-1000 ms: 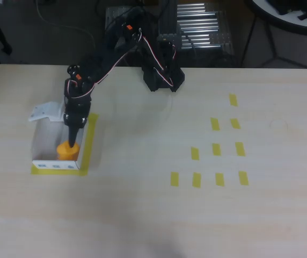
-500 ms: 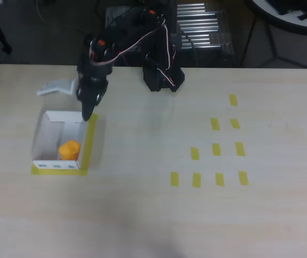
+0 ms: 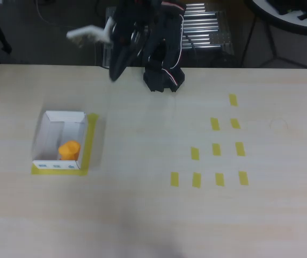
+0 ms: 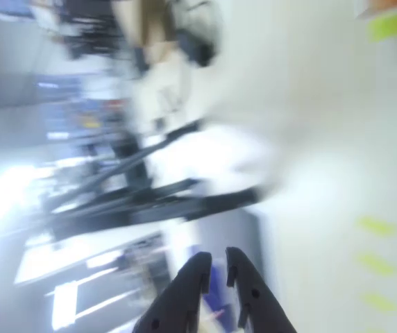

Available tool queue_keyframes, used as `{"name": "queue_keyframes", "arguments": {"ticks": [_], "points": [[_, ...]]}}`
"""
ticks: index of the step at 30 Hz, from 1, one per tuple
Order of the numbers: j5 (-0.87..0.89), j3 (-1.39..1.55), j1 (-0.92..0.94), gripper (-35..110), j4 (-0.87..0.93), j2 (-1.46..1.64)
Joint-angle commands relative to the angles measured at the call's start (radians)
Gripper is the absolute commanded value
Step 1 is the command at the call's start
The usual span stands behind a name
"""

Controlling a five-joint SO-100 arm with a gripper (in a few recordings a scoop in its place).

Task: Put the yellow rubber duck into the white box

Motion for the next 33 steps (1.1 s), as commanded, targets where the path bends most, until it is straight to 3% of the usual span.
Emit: {"name": "queue_keyframes", "arguments": {"ticks": [1,9,16,33], "points": [[0.175,-0.086,-0.077,4,-0.095,0.207],[0.236,0.02,-0.322,0,-0.181,0.489],[0.273,0.402,-0.465,0,-0.364,0.755],[0.288,1.112,-0.469,0,-0.261,0.891]]}}
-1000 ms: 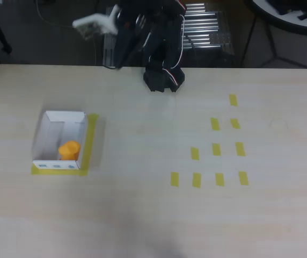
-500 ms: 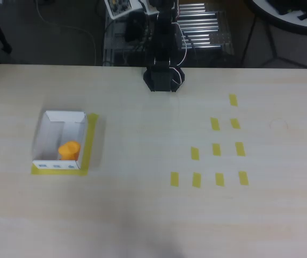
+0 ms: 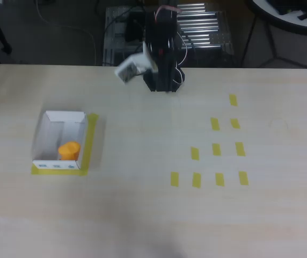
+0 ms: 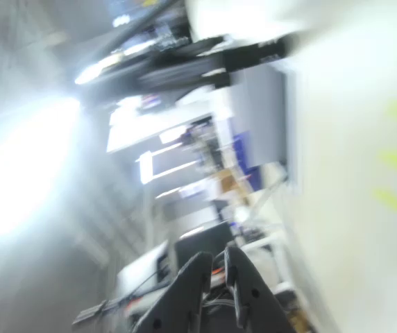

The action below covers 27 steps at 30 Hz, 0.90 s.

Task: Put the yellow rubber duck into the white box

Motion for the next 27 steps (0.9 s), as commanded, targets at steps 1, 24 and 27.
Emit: {"name": "queue_keyframes", "arguments": {"ticks": [1,24,27], "points": [[0.017,0.173,0.002,0,0.003,0.052],[-0.021,0.526,0.032,0,-0.038,0.052],[-0.021,0.525,0.035,0,-0.029,0.052]]}}
